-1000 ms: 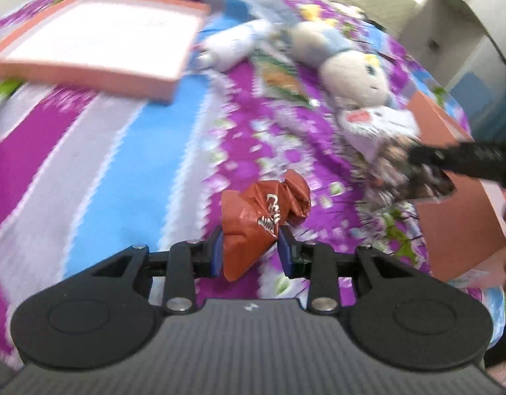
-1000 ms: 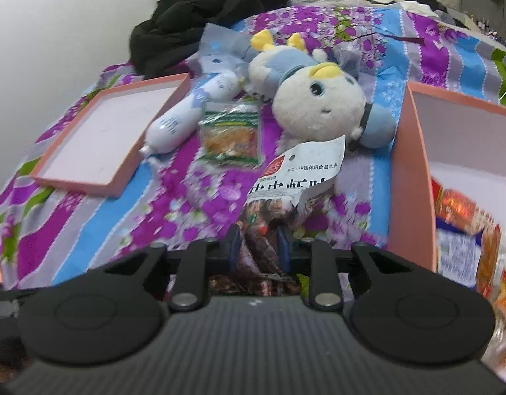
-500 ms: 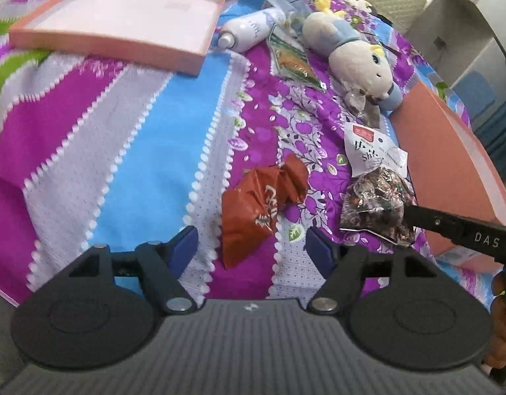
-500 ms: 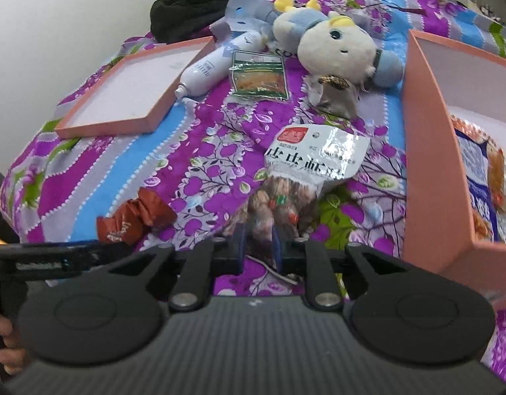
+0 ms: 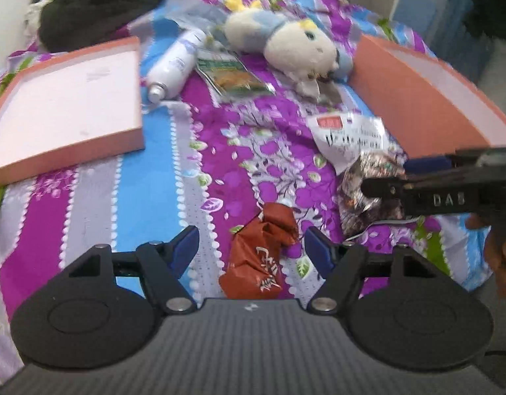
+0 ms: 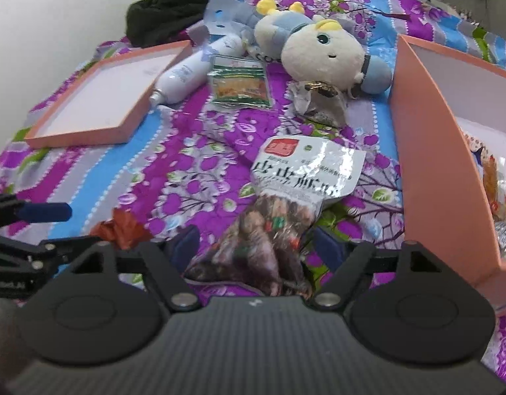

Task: Organize snacks
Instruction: 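Grasp the red wrapped candy with the left tool while the right grasps the white shrimp-snack bag, then carry the candy and shrimp-snack bag over the pink box, then open both tools to drop the red candy and shrimp-snack bag into the box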

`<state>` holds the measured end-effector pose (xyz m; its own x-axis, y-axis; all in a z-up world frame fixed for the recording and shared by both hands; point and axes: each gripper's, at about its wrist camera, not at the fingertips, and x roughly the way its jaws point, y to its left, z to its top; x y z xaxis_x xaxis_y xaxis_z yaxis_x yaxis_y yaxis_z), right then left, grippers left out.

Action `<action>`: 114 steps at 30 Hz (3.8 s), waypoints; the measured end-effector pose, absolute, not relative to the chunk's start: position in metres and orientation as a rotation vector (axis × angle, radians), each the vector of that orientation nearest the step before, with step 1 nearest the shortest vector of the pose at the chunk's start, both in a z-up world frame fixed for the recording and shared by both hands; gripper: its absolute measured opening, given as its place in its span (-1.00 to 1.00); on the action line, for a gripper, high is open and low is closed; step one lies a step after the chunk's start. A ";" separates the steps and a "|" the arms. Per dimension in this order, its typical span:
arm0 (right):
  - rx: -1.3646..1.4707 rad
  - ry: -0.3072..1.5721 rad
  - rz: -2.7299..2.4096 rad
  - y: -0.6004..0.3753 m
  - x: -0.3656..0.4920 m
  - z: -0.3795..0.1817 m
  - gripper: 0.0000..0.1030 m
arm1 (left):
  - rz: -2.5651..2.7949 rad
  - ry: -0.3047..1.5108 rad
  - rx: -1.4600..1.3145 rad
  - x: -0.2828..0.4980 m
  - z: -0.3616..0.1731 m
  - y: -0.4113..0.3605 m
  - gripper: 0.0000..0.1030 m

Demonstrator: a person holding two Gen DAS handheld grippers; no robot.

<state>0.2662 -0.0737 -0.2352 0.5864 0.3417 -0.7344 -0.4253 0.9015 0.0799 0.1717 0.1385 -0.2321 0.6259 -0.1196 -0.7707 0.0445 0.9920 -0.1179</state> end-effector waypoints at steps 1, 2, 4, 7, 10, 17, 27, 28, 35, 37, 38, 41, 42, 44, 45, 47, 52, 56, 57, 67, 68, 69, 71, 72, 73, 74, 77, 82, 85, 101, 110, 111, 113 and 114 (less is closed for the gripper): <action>-0.100 0.843 0.451 -0.074 0.270 -0.238 0.52 | -0.108 0.903 -0.084 0.176 -0.236 0.139 0.44; -0.092 0.852 0.449 -0.073 0.274 -0.241 0.52 | -0.118 0.914 -0.081 0.179 -0.242 0.139 0.40; -0.093 0.874 0.425 -0.072 0.283 -0.247 0.52 | -0.137 0.940 -0.077 0.184 -0.252 0.139 0.31; -0.081 0.913 0.428 -0.071 0.294 -0.260 0.51 | -0.160 0.948 -0.089 0.189 -0.262 0.139 0.04; -0.074 0.923 0.450 -0.070 0.299 -0.267 0.49 | -0.150 0.952 -0.099 0.199 -0.263 0.139 -0.06; -0.103 0.991 0.488 -0.060 0.307 -0.260 -0.06 | -0.078 1.009 -0.268 0.229 -0.256 0.153 -0.13; -0.115 1.048 0.475 -0.063 0.305 -0.244 -0.28 | 0.012 1.003 -0.389 0.222 -0.226 0.159 -0.13; -0.111 1.029 0.476 -0.065 0.301 -0.242 -0.30 | 0.017 0.976 -0.393 0.217 -0.223 0.161 -0.13; -0.072 0.912 0.453 -0.078 0.253 -0.212 -0.33 | 0.062 0.856 -0.396 0.162 -0.183 0.160 -0.13; -0.042 0.898 0.455 -0.084 0.236 -0.196 -0.33 | 0.064 0.834 -0.415 0.142 -0.166 0.155 -0.13; -0.037 0.886 0.460 -0.086 0.227 -0.189 -0.33 | 0.060 0.824 -0.419 0.133 -0.159 0.152 -0.13; -0.030 0.853 0.458 -0.094 0.203 -0.167 -0.33 | 0.070 0.793 -0.424 0.110 -0.140 0.139 -0.13; -0.020 0.850 0.459 -0.097 0.196 -0.160 -0.33 | 0.067 0.784 -0.433 0.104 -0.135 0.135 -0.13; 0.002 0.846 0.469 -0.103 0.184 -0.149 -0.33 | 0.062 0.767 -0.437 0.092 -0.125 0.125 -0.13; 0.012 0.839 0.473 -0.106 0.177 -0.144 -0.33 | 0.054 0.759 -0.436 0.087 -0.120 0.120 -0.13; 0.014 0.813 0.466 -0.112 0.165 -0.133 -0.33 | 0.036 0.753 -0.441 0.078 -0.112 0.109 -0.13; 0.045 0.753 0.449 -0.134 0.137 -0.109 -0.33 | -0.017 0.747 -0.429 0.070 -0.100 0.084 -0.13; 0.069 0.707 0.410 -0.159 0.128 -0.091 -0.33 | -0.070 0.730 -0.428 0.073 -0.086 0.066 -0.13; 0.075 0.698 0.397 -0.167 0.127 -0.087 -0.33 | -0.086 0.729 -0.426 0.076 -0.083 0.060 -0.13; 0.125 0.655 0.215 -0.252 0.157 -0.069 -0.33 | -0.265 0.756 -0.378 0.146 -0.070 -0.019 -0.13; 0.130 0.657 0.198 -0.262 0.165 -0.070 -0.33 | -0.277 0.761 -0.377 0.157 -0.071 -0.028 -0.13; 0.135 0.661 0.182 -0.272 0.172 -0.071 -0.33 | -0.290 0.764 -0.378 0.169 -0.071 -0.035 -0.13; 0.137 0.662 0.156 -0.287 0.190 -0.072 -0.33 | -0.316 0.774 -0.377 0.194 -0.072 -0.050 -0.13; 0.132 0.660 0.143 -0.295 0.202 -0.072 -0.33 | -0.328 0.778 -0.371 0.207 -0.072 -0.059 -0.13; 0.130 0.657 0.132 -0.302 0.212 -0.073 -0.33 | -0.337 0.778 -0.363 0.219 -0.072 -0.066 -0.13; 0.128 0.658 0.121 -0.309 0.227 -0.074 -0.33 | -0.346 0.780 -0.353 0.233 -0.073 -0.073 -0.12; 0.138 0.665 0.096 -0.327 0.260 -0.081 -0.33 | -0.366 0.791 -0.336 0.274 -0.076 -0.094 -0.12; 0.133 0.686 0.083 -0.349 0.312 -0.099 -0.33 | -0.385 0.799 -0.312 0.337 -0.082 -0.121 -0.12; 0.143 0.711 0.069 -0.361 0.338 -0.115 -0.33 | -0.384 0.817 -0.306 0.370 -0.092 -0.131 -0.12; 0.190 0.833 0.048 -0.373 0.386 -0.168 0.40 | -0.361 0.854 -0.279 0.405 -0.129 -0.130 0.52; 0.193 0.754 0.072 -0.359 0.336 -0.131 0.40 | -0.350 0.788 -0.262 0.341 -0.089 -0.113 0.53; 0.193 0.747 0.078 -0.356 0.329 -0.127 0.40 | -0.346 0.778 -0.261 0.331 -0.083 -0.109 0.53; 0.195 0.732 0.097 -0.349 0.314 -0.119 0.40 | -0.334 0.757 -0.258 0.309 -0.073 -0.101 0.53; 0.193 0.722 0.107 -0.345 0.305 -0.114 0.40 | -0.327 0.748 -0.257 0.298 -0.069 -0.098 0.53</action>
